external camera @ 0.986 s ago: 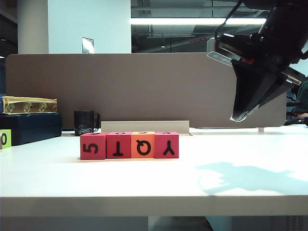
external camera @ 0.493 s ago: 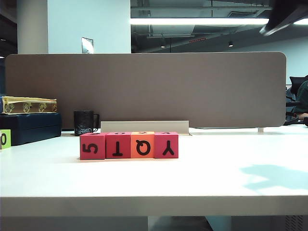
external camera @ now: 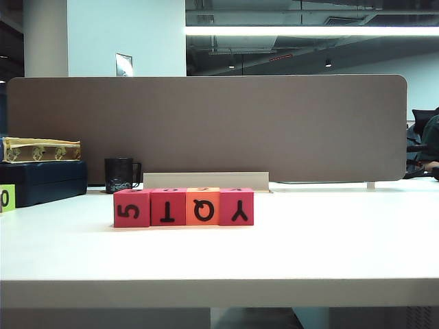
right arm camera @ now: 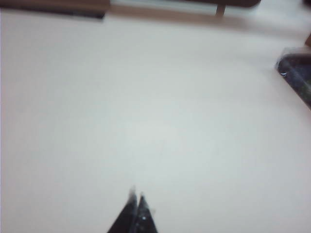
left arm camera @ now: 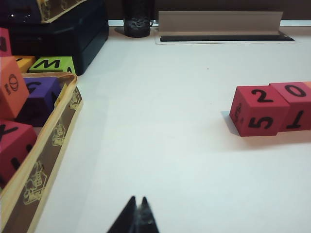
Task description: Select the appropriate blocks from the scattered letter blocks on the table and arrange them in a row to spell out "2024".
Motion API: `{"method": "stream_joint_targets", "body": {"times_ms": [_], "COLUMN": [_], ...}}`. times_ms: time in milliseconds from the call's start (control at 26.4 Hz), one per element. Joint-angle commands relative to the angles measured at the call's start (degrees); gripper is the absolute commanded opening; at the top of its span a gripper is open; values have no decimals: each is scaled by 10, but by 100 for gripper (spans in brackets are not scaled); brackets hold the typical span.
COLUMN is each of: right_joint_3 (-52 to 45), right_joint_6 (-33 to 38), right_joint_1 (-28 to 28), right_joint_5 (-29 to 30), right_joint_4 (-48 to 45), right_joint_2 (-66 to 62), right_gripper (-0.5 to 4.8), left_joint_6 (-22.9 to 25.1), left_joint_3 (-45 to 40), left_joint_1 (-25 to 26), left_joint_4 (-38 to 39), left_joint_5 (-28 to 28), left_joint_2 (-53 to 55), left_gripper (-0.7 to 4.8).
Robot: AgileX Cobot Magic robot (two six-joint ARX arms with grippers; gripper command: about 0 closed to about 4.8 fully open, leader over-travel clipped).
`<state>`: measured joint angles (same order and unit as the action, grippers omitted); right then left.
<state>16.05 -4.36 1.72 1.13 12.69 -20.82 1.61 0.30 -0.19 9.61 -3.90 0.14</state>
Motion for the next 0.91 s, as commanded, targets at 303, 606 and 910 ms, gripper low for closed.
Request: {"method": "stream_joint_targets", "body": {"times_ms": [303, 606, 910], "right_joint_3": [-124, -160, -160], "right_joint_6": [61, 60, 39], "right_joint_1": [-9, -10, -10], "right_joint_5": [-12, -12, -12], "right_joint_4": [-40, -32, -20], "right_joint_2": [169, 202, 209], "right_gripper": [-1, -1, -1], "left_joint_6": [-1, -1, -1], "left_joint_3": [1, 1, 1], "left_joint_1": [0, 0, 0], "left_joint_4": [6, 6, 6], "left_joint_5": [-2, -2, -2], "left_joint_2": [0, 0, 0], "left_gripper": [-5, -5, -5]}}
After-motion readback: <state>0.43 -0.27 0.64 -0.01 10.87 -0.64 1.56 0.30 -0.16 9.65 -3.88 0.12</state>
